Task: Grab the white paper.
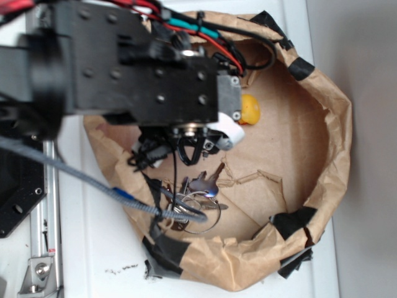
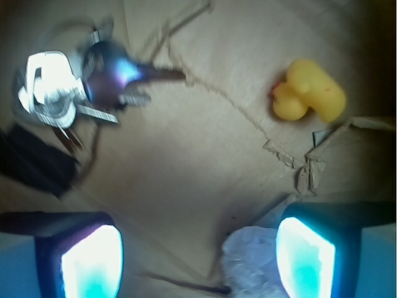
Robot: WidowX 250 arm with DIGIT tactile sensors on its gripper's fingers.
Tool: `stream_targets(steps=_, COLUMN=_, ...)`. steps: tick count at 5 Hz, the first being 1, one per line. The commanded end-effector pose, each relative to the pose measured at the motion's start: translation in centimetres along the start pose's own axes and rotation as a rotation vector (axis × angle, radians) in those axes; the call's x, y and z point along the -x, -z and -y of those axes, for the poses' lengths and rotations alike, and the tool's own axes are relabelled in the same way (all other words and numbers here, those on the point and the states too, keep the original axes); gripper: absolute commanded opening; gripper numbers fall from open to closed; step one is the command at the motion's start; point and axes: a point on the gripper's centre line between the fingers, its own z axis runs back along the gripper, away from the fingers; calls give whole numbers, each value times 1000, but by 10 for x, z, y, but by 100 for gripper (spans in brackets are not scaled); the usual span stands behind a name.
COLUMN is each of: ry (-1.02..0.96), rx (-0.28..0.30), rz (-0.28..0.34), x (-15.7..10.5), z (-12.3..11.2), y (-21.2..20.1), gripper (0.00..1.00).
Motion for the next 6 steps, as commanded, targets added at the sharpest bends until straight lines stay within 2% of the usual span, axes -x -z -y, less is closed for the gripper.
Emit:
stream_targets(steps=1, ry=-97, rx=-141, rz=110, x=24, z=-32, y=4, gripper=100)
stream_targets(steps=5, ry=-97, rx=-141, rz=110, x=24, z=-32, y=4, gripper=100)
stream_targets(steps=6, ry=-82, rx=-128, rz=109, x=47, z=-35, y=7, gripper=100)
